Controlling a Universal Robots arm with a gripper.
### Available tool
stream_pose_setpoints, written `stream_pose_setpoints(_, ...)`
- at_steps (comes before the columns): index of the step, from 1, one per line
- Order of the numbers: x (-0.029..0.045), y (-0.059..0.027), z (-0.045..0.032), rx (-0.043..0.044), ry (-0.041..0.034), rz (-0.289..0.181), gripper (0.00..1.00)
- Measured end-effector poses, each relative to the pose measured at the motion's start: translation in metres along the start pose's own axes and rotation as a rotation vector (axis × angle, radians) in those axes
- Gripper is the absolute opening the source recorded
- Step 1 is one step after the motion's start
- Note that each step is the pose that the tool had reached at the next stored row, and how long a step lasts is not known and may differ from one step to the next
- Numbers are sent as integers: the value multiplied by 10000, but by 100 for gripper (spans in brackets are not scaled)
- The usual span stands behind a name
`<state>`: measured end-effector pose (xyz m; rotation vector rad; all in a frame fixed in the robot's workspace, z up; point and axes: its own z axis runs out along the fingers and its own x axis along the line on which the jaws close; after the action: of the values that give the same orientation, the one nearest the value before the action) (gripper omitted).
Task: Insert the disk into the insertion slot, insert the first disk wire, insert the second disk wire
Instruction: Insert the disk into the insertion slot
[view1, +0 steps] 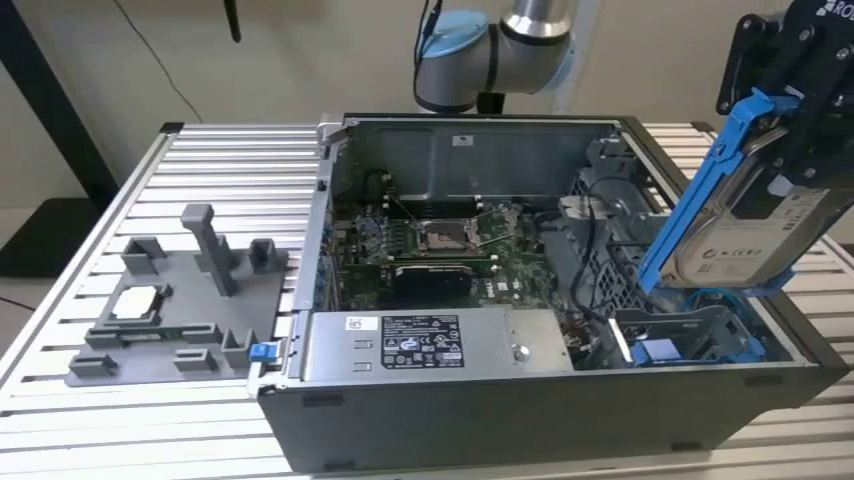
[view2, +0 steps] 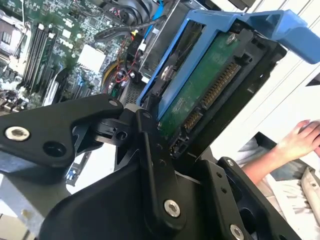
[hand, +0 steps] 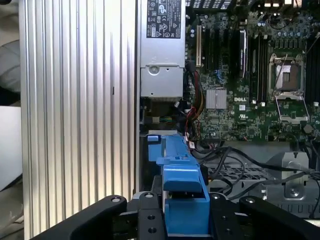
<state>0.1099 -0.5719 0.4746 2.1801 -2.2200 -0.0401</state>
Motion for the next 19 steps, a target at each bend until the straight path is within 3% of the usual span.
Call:
stream_pose_setpoints(8, 0, -2, 60, 0, -2, 0, 0)
stream_pose_setpoints(19, 0, -3, 78, 0, -3, -1, 0)
